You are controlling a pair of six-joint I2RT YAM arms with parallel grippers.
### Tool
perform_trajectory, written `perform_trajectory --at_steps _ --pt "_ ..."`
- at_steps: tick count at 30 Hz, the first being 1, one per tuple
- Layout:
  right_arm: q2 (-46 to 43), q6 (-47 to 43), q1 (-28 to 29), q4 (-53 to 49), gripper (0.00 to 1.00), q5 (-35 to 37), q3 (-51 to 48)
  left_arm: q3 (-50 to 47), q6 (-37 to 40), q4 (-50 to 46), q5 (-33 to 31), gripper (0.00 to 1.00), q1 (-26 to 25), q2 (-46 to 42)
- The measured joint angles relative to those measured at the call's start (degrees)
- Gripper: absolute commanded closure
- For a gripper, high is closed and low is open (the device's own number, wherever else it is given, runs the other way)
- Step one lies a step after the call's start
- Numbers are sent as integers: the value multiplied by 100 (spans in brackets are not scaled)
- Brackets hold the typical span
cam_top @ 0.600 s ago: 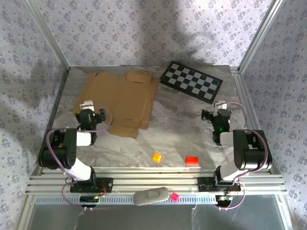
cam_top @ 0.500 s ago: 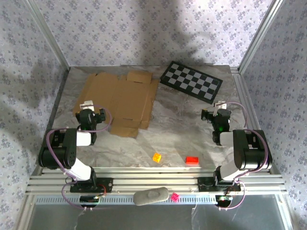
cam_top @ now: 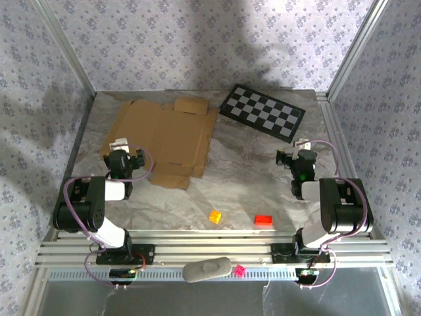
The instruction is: Fold the paper box
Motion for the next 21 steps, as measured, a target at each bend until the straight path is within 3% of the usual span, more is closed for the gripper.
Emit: perform_trajectory --at_steps 15,17,19,21 --pt "-70 4 28 -96 0 118 7 2 31 -22 -24 0 -33 -17" --pt "-378 63 114 -599 0 507 103 76 35 -520 -203 0 -122 -269" --pt "-927 278 168 -1237 0 927 345 413 -229 -1659 -466 0 -245 -922" --pt "-1547 472 168 -1637 0 1287 699 752 -492 -2197 -841 1 -393 -1657"
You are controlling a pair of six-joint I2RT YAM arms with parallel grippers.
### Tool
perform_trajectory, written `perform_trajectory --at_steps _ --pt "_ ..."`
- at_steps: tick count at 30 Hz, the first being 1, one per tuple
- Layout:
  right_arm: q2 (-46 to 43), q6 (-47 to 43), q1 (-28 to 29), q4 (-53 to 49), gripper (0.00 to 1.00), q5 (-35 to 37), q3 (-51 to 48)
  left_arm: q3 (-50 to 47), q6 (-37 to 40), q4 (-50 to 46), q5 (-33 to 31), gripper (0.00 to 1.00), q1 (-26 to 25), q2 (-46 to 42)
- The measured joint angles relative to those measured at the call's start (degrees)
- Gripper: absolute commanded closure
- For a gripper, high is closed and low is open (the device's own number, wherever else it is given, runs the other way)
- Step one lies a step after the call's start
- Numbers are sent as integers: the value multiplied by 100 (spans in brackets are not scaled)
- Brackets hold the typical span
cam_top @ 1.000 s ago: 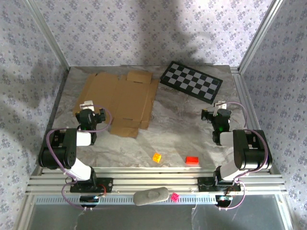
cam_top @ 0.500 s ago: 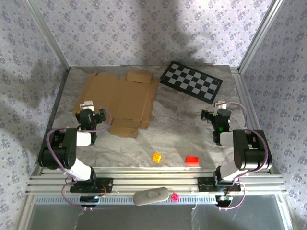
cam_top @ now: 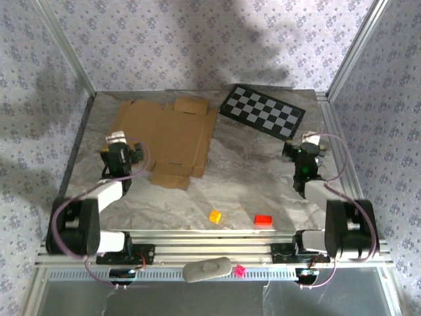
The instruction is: Fold the paper box
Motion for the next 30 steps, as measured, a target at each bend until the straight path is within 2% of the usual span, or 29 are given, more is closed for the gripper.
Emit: perform_trajectory --at_steps 3,5,7,9,11,12,14,16,17,22,24,27,30 --pt "-579 160 26 -776 0 417 1169 931 -378 -887 -643 0 -376 -741" --pt "-509 431 55 -1698 0 588 2590 2203 -911 -2096 -579 0 -437 -721" --pt "-129 1213 2 -3110 0 584 4588 3895 -1821 -3346 -223 1 -181 -444" --pt "326 2159 -238 -4489 1 330 6483 4843 -2527 -3764 461 11 269 -348" --pt "415 2710 -647 -4975 1 -380 7243 5552 -3008 -4369 918 18 608 -223" --pt "308 2924 -793 -5163 4 -678 7281 5888 -3189 -4758 1091 24 658 -85" --pt "90 3193 -682 -5654 13 -979 7156 6288 -3405 -5362 1445 35 573 127" --pt "28 3331 -144 -6111 25 -1349 7020 6301 -3580 -5829 1829 46 385 280" --pt "44 3414 85 -6275 27 -1497 6959 6172 -3626 -6000 1982 51 267 376" --pt "164 3700 1384 -6778 30 -2398 5947 5090 -3742 -6798 2579 66 -632 1023" --pt "223 3825 1727 -6881 31 -2708 5462 4833 -3755 -6951 2715 71 -1034 1364" --pt "339 3987 1974 -7034 31 -3099 4907 4769 -3768 -6979 2776 74 -1733 1974" --pt "553 4048 1961 -7095 30 -3445 4730 4754 -3794 -6795 2929 77 -2310 2594"
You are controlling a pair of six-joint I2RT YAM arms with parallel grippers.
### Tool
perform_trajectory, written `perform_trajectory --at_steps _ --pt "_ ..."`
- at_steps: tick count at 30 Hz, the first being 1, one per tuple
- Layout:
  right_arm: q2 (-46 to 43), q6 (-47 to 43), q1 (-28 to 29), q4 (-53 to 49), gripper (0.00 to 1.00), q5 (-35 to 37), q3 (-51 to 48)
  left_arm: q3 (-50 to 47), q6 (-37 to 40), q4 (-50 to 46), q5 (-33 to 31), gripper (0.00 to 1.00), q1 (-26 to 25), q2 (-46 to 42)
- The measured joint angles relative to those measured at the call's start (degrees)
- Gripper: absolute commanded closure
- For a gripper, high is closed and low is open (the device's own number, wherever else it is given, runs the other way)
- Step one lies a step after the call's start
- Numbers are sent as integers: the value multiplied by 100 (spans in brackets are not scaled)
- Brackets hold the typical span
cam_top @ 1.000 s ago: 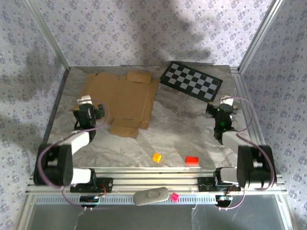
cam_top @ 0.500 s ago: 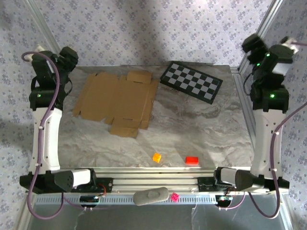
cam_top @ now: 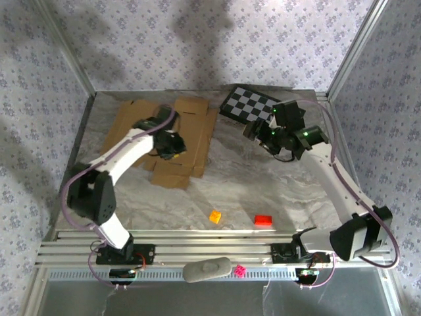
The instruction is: Fold the paper box
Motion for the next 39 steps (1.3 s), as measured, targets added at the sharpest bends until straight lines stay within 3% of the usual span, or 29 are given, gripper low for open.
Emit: perform_trajectory --at_steps 8,13,17,20,28,34,39 --pt "669 -2 -98 122 30 -671 0 -940 -118 417 170 84 -179 789" --pt "1134 -9 11 254 30 -894 28 -1351 -267 470 7 59 -376 208" --pt "1427 -76 140 284 30 -1001 153 -1355 -280 369 -214 55 -509 -754" --pt "1521 -162 175 278 30 -1080 245 -1062 90 37 -455 54 -643 -981" --pt "1449 -304 -144 282 30 -1252 291 -721 1405 -949 -1910 46 -2070 125" --pt "1115 -310 -415 275 30 -1320 116 -627 1759 -1060 -2664 46 -2173 682" --pt "1034 -310 -426 273 30 -1397 107 -597 1897 -966 -2885 49 -2177 1086"
